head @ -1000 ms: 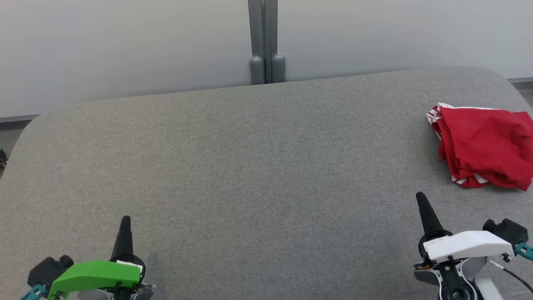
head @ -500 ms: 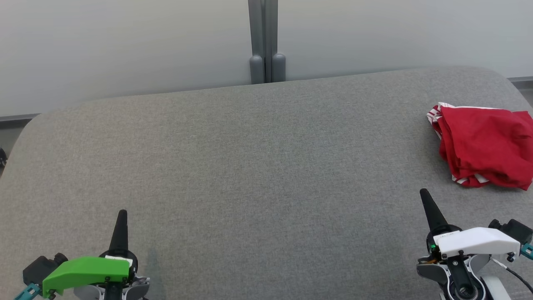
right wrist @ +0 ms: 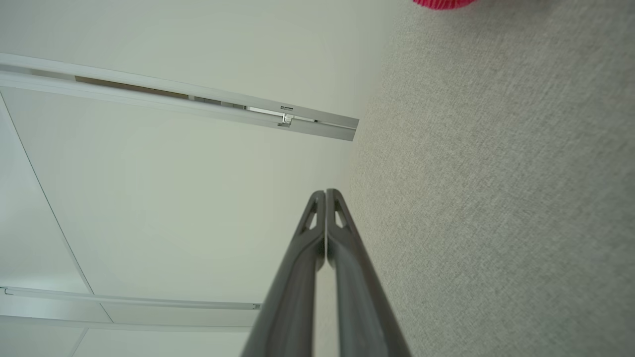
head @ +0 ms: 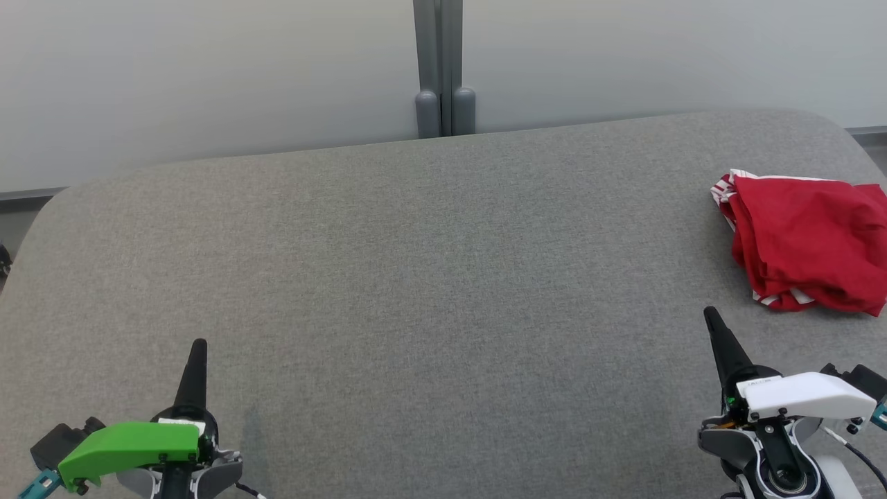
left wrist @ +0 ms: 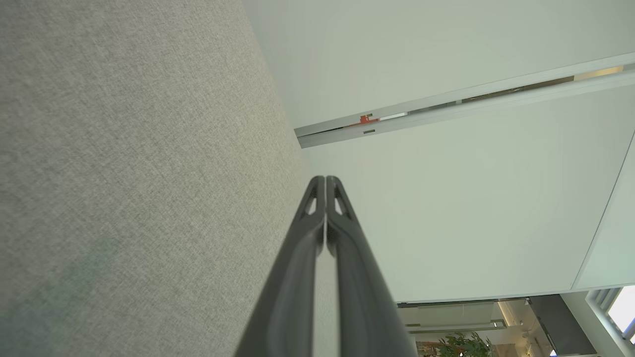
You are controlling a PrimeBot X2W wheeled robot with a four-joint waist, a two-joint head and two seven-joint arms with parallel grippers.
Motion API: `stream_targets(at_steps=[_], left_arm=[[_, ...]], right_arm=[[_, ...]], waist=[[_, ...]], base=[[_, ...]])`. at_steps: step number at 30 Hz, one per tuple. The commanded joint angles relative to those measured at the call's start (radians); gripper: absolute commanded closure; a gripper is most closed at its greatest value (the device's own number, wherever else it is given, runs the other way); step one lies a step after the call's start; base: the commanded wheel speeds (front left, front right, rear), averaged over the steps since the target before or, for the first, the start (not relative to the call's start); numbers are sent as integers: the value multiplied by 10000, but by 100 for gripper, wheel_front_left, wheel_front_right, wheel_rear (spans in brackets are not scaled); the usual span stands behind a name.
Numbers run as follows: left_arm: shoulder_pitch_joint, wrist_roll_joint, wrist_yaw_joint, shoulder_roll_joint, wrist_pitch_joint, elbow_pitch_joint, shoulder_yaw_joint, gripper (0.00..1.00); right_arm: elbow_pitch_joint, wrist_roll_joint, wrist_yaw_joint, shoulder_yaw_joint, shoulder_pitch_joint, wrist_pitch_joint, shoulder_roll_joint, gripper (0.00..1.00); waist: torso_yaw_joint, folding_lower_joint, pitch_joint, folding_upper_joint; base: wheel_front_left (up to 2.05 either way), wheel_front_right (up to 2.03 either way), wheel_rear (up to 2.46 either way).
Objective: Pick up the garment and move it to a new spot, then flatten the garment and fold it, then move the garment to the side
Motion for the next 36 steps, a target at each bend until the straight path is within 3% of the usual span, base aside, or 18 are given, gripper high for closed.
stream_targets(at_steps=[1, 36], left_arm=[[-215, -231, -71, 59, 45, -93, 91, 100], [-442, -2317, -325, 73, 669, -125, 459, 100]], right_arm=[[-96, 229, 5, -54, -174, 53, -19, 100], [-130, 2441, 4, -514, -292, 706, 45, 100]], waist=[[0, 0, 3, 0], [11, 0, 68, 0]], base=[[0, 0, 0], [0, 0, 0]])
